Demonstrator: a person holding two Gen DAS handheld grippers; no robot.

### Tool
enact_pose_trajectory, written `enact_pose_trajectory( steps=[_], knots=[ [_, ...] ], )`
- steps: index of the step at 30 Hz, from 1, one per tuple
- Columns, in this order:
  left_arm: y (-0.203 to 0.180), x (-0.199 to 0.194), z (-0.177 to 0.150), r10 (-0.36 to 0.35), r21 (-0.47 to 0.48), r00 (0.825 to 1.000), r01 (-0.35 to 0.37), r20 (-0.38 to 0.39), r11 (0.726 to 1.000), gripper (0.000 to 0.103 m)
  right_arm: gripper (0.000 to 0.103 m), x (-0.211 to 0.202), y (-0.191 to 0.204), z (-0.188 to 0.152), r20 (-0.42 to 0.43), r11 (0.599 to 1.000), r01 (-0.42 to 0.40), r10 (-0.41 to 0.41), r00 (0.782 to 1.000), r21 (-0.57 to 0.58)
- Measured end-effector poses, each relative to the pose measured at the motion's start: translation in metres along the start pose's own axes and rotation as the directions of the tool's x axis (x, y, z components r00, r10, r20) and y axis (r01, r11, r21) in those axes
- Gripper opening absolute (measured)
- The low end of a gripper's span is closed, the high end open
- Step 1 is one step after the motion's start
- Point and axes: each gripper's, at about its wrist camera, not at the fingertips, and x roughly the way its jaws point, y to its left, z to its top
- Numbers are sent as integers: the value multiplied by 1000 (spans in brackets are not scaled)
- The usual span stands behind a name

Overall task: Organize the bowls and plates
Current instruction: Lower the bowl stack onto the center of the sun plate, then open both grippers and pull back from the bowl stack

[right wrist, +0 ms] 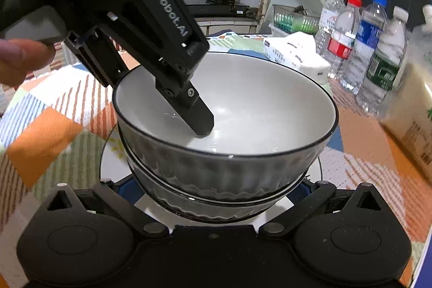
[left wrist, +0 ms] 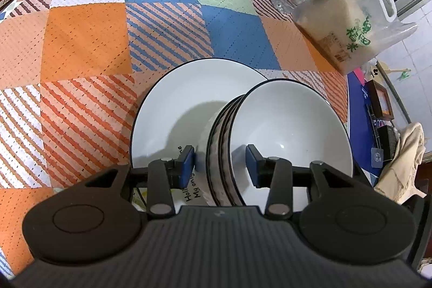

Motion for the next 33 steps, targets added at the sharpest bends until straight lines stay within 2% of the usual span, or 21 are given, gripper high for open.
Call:
enact_pose_trajectory(
  steps=[4, 10, 13, 17, 22, 29, 33],
  knots=[
    [5, 2, 0, -8, -36, 1000, 8, 4, 999, 40, 103, -1, 0, 1, -2, 1000, 4, -4, 1000, 2],
    [16, 4, -7, -24, -96, 999, 26, 23, 995, 41, 103, 0, 14, 1, -22, 997, 54, -55, 998, -50],
    [17, 4, -9, -27, -93, 999, 31, 36, 995, 41, 103, 1, 17, 2, -36, 995, 68, -71, 997, -79],
    [15, 3, -11, -17, -91, 999, 21, 50, 996, 42, 103, 2, 16, 3, -47, 997, 71, -73, 996, -44],
    [8, -8, -12, 39, -39, 997, -36, 70, 999, 40, 103, 6, 18, 5, -126, 998, 66, -67, 990, -5],
    [-7, -50, -14, 92, -4, 990, -93, 105, 996, 41, 103, -16, 16, 7, -138, 996, 76, -69, 988, 43],
    [-30, -92, -28, 151, 61, 973, -164, 177, 985, 42, 103, -41, 15, 7, -109, 993, 82, -73, 991, 79]
  ],
)
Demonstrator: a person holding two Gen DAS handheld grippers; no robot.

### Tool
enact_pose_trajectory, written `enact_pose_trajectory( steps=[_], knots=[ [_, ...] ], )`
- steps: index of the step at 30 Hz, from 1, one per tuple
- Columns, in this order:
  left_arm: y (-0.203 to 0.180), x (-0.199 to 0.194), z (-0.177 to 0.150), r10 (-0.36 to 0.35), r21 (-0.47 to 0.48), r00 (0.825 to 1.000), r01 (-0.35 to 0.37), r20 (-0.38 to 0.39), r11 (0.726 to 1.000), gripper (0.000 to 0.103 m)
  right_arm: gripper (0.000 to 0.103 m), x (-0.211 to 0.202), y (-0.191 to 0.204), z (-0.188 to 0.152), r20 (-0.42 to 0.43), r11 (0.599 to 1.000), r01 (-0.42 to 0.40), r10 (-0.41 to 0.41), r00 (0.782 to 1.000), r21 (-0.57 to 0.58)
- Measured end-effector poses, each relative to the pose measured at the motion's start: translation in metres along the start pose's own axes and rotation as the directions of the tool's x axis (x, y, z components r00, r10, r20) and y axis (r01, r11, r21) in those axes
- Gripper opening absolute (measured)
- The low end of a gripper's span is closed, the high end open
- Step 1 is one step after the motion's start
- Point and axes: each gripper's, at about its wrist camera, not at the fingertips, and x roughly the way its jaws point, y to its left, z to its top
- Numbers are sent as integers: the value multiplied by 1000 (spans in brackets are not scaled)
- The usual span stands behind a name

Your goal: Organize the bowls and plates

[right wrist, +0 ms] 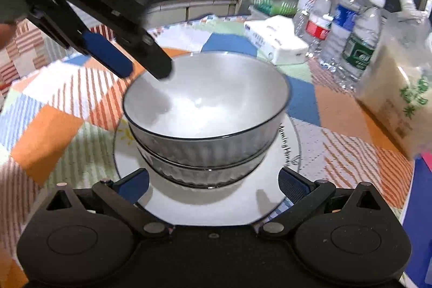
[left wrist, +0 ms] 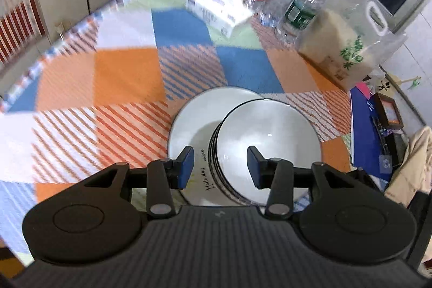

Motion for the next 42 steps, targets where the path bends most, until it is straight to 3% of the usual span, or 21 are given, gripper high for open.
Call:
enact_pose_trajectory(
  steps=[4, 10, 19, 23, 29, 32, 34, 42],
  knots=[
    [-15, -35, -13, 70, 22, 996, -71, 47, 997, 42, 103, -25, -6, -2, 24, 999, -3, 2, 1000, 46],
    [-39, -77, -41, 135, -18, 988, -134, 79, 991, 45, 103, -70, -14, -3, 60, 997, 7, -11, 998, 76],
    [-76, -124, -92, 212, -66, 975, -207, 73, 976, 61, 103, -131, -34, -11, 73, 993, -4, -4, 997, 118],
    [-96, -139, -116, 284, -60, 955, -279, 86, 958, 65, 103, -155, -37, -20, 77, 995, 18, -26, 997, 97],
    [-115, -158, -145, 327, -98, 941, -319, 85, 943, 67, 103, -184, -45, -29, 76, 992, 8, -18, 997, 124],
    [-122, -167, -155, 354, -119, 930, -342, 98, 932, 77, 103, -196, -50, -31, 73, 990, 0, -11, 997, 140],
    [-126, -172, -160, 371, -124, 921, -358, 115, 926, 78, 103, -204, -52, -33, 78, 990, -3, -8, 997, 144],
    [-134, -189, -176, 376, -172, 908, -347, 187, 922, 79, 103, -228, -50, -37, 119, 993, -14, 0, 993, 120]
  ],
)
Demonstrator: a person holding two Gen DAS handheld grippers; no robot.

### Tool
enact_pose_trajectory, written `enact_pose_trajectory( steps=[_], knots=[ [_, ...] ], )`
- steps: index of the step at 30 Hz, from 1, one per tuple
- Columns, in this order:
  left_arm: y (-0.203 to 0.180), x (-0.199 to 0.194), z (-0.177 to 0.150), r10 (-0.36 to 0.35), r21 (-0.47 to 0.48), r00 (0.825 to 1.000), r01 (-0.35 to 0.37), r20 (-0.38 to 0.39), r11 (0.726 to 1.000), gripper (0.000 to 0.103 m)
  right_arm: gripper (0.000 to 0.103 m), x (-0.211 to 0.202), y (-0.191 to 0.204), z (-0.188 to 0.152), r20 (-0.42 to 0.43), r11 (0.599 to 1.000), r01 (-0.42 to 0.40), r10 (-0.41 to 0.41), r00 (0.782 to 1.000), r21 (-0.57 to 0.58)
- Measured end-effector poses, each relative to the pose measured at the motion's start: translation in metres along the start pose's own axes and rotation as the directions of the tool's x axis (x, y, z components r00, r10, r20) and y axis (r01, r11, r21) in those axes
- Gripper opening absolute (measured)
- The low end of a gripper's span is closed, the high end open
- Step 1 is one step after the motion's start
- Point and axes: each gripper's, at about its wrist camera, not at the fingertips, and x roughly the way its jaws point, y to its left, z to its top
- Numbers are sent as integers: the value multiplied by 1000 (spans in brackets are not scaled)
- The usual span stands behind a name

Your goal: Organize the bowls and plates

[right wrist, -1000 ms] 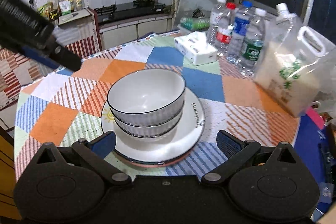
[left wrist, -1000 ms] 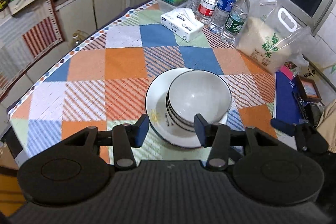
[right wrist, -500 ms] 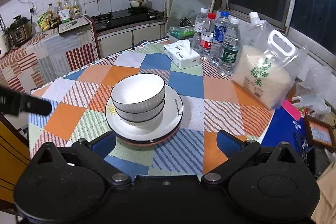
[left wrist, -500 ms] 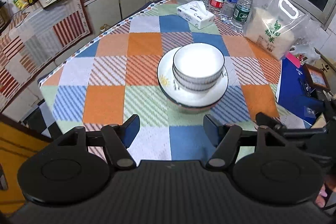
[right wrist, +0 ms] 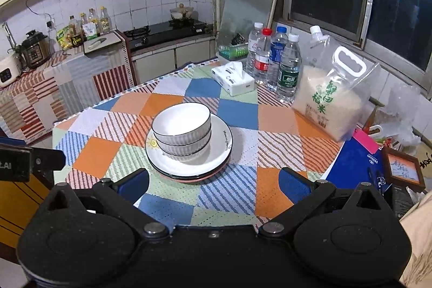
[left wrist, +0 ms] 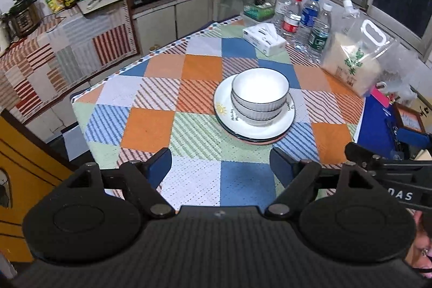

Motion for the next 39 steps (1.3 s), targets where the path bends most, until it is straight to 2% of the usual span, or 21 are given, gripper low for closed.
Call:
enact_pose_trajectory(
  steps=[4, 14, 20, 25, 36, 39],
  knots=[
    [3, -5, -6, 18, -23, 1000, -18, 9, 1000, 80, 103, -6, 0, 0, 7, 1000, -16, 16, 1000, 6],
    [4, -7, -19, 47, -59, 999, -45, 24, 997, 88, 103, -14, 7, 0, 2, 999, -42, 43, 999, -33],
    [-4, -6, -30, 60, -24, 998, -60, 5, 998, 91, 103, -18, 6, -7, 3, 999, -41, 41, 999, -14],
    [-12, -7, -37, 82, 1, 997, -82, 14, 997, 91, 103, -20, 5, -11, 5, 999, -34, 34, 999, -24],
    [-12, -8, -41, 106, -37, 993, -104, 50, 994, 91, 103, -18, 2, -14, -4, 999, -34, 34, 999, -17],
    [-13, -6, -42, 146, -40, 987, -143, 74, 989, 91, 103, -16, 2, -15, -12, 999, -31, 31, 999, -17]
  ],
)
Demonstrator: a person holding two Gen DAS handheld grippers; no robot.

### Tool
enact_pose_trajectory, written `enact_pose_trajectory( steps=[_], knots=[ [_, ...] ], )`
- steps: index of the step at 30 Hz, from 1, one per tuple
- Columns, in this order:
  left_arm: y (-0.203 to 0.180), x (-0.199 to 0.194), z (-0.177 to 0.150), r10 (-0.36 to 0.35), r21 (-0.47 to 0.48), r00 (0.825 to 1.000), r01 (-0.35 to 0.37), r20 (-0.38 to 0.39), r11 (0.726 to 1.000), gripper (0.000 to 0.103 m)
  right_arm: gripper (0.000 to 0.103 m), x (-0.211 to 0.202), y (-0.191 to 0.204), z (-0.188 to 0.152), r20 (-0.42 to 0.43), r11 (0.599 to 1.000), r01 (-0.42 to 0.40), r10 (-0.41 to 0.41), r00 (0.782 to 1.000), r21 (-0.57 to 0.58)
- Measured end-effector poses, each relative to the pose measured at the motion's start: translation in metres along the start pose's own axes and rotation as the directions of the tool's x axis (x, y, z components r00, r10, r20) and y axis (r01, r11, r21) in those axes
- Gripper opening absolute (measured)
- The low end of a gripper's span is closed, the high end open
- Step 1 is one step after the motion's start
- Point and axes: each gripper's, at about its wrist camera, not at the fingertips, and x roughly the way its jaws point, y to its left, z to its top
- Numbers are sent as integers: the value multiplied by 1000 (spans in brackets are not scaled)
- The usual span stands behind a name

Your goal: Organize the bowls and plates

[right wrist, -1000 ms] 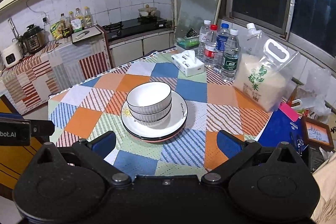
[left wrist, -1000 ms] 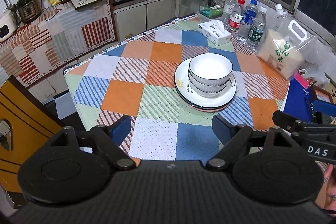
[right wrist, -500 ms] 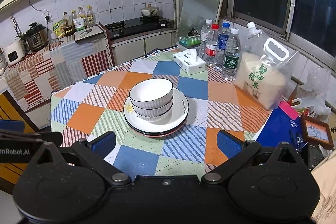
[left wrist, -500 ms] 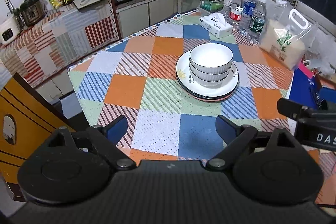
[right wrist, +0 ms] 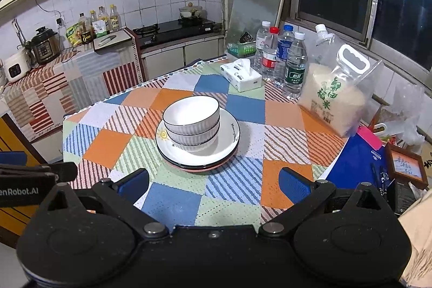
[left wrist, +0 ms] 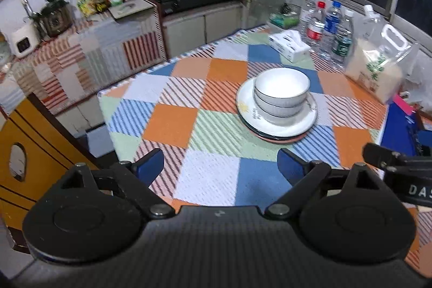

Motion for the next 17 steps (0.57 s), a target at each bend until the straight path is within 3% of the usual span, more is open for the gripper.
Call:
enact_pose_trajectory(
  steps=[17],
  knots=[
    [-1, 8, -1, -5, -4, 1000, 5, -30, 1000, 92, 103, 3, -2, -2, -21, 999, 32, -32, 999, 6]
  ],
)
